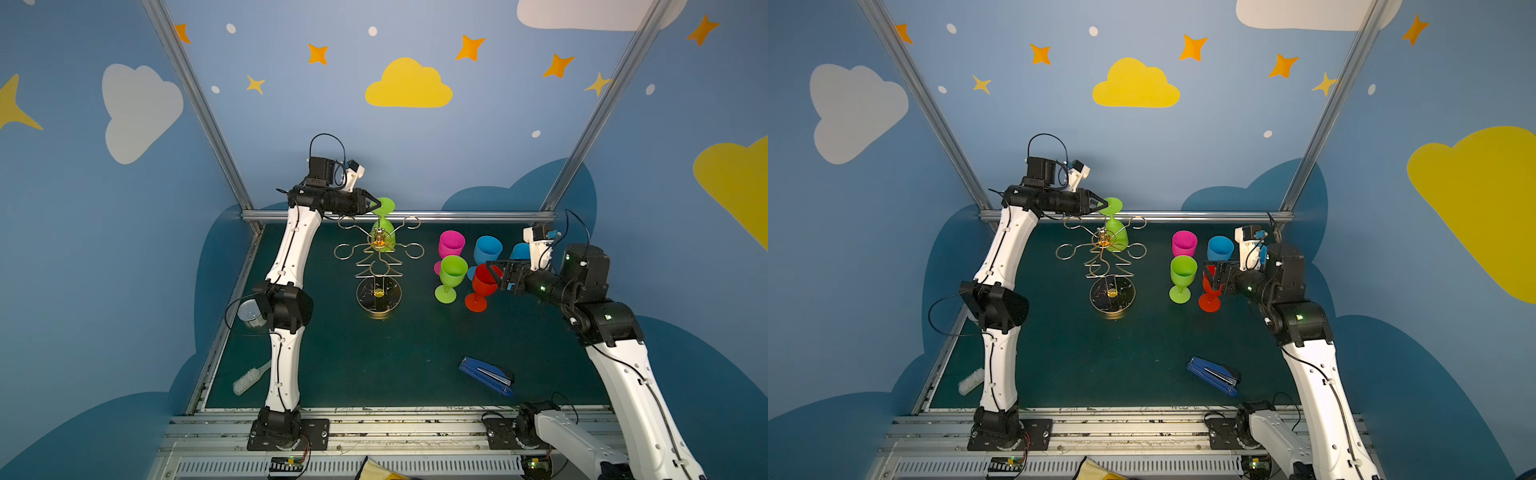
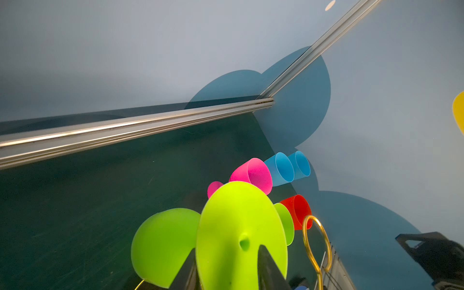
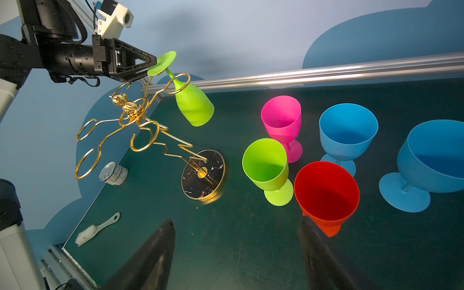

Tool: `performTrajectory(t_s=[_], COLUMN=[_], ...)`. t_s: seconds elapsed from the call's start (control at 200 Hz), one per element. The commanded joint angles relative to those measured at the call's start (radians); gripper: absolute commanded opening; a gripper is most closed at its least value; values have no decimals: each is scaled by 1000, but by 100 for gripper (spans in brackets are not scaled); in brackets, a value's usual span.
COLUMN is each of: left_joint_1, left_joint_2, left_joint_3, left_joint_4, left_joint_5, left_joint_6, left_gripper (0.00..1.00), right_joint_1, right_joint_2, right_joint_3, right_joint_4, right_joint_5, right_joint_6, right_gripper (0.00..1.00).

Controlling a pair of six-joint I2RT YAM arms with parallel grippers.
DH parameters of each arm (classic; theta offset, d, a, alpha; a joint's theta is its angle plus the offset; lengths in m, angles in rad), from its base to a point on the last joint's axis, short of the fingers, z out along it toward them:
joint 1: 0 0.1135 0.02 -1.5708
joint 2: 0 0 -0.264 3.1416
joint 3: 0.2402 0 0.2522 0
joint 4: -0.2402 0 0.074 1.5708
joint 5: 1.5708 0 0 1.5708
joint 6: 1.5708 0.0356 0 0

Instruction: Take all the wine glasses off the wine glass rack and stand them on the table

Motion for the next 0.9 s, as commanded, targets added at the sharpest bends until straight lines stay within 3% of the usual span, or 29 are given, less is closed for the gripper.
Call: performTrajectory(t_s=[0.0,0.501,0.606,0.681,0.781,0.826,0.896], left_joint_1=[0,16,21,21,24,24,24], left_joint_2=[18,18,12,9,7,6,4], left_joint_3=[19,19,19,18,19,19,19], left_joint_4=[-10,81,97,99,96,94,92], left_joint_5=[13,127,138,133,131,132,133], left_joint_6=[-5,-131,-146,-147,-145,-145,-146], left_gripper=[30,3,4,13,10,3,3], right_joint_1=[1,-1,0,-1,-1,-1,-1], right_joint_2=[-18,-32,-36,-41,-44,-46,-46], right_joint_3=[-16,-24,-26,-27,-29,-28,-27], right_joint_4=[22,18,16,15,13,11,10], right_joint_5=[-5,9,13,15,15,17,19], right_joint_6=[9,-1,-3,-3,-4,-5,-4], right_gripper=[77,77,77,77,77,77,77])
